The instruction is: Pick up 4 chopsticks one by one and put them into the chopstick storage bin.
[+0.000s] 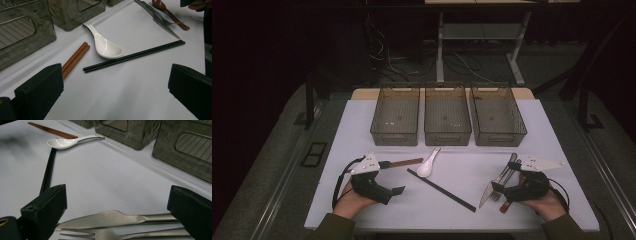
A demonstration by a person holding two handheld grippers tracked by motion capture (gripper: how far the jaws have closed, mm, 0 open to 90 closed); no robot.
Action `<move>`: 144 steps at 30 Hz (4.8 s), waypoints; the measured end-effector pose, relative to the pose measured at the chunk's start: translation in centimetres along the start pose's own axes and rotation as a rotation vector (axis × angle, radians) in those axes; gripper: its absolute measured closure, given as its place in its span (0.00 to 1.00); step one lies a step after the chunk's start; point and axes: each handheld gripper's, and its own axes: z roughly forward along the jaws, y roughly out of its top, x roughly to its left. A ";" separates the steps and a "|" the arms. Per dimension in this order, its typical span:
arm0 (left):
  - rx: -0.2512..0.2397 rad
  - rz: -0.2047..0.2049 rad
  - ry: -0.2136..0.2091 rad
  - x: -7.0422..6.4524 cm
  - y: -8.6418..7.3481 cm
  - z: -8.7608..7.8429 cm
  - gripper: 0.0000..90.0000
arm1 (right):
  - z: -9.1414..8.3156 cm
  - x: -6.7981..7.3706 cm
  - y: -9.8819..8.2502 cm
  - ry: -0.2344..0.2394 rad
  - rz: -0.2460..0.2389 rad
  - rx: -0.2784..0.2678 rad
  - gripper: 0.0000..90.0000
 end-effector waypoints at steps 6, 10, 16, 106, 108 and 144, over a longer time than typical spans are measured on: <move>-0.001 -0.003 0.005 0.1 0.1 0.0 0.00 | 0.0 -0.2 -0.1 0.007 0.006 0.000 0.03; 0.001 -0.003 0.009 0.2 0.2 -0.1 0.00 | -0.1 -0.3 -0.1 0.008 0.006 -0.003 0.03; 0.011 0.011 0.030 0.4 0.3 -0.6 0.00 | 0.0 -0.1 0.0 0.011 0.002 -0.003 0.03; 0.320 0.127 -0.060 6.4 4.2 9.1 0.79 | 0.2 -0.4 -0.3 0.018 0.007 0.021 0.03; 0.321 0.127 -0.059 6.4 4.2 9.2 0.80 | 0.2 -0.4 -0.3 0.019 0.007 0.021 0.03; 0.299 0.076 0.090 7.7 3.9 8.3 0.80 | 0.3 -0.4 -0.3 0.020 0.003 0.026 0.03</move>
